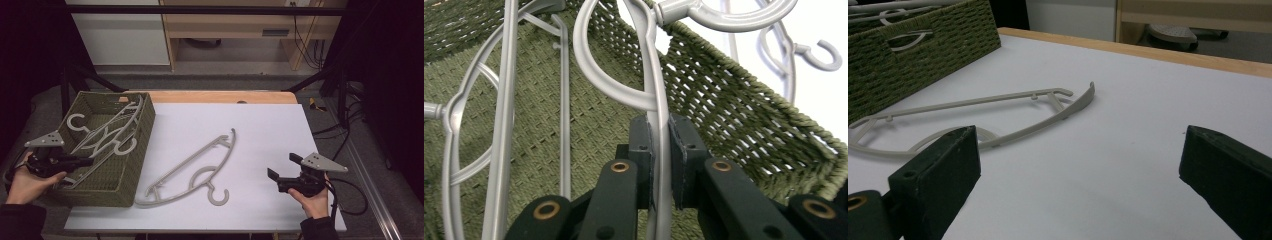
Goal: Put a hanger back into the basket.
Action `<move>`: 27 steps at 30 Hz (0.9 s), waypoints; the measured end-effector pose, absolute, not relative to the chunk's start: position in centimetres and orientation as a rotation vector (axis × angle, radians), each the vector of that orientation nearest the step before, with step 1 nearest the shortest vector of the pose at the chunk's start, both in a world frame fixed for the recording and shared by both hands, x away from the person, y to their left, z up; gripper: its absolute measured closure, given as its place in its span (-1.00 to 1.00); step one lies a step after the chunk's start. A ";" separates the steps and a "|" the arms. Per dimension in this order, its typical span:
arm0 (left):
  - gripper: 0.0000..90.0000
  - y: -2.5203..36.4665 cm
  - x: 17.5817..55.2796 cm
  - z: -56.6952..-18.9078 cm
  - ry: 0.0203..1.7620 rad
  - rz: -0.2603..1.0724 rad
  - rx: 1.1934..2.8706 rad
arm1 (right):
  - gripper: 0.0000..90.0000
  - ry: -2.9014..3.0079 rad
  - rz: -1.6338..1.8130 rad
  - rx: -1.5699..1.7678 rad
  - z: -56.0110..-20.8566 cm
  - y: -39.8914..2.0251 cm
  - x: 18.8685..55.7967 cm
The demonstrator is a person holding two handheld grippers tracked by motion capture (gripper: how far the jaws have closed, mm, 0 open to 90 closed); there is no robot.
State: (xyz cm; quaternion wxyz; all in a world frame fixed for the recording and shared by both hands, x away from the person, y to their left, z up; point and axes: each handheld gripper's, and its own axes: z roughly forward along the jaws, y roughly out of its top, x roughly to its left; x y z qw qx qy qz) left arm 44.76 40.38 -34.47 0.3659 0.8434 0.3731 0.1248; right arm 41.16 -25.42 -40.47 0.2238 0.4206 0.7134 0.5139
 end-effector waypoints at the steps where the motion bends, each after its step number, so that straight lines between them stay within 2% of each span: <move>1: 0.81 40.4 44.9 -34.3 0.954 0.319 2.178 | -0.93 1.970 1.419 1.162 -40.5 -25.4 41.2; 27: 0.79 40.7 46.0 -36.7 0.995 0.247 2.203 | -0.93 1.976 1.415 1.151 -40.6 -25.4 41.2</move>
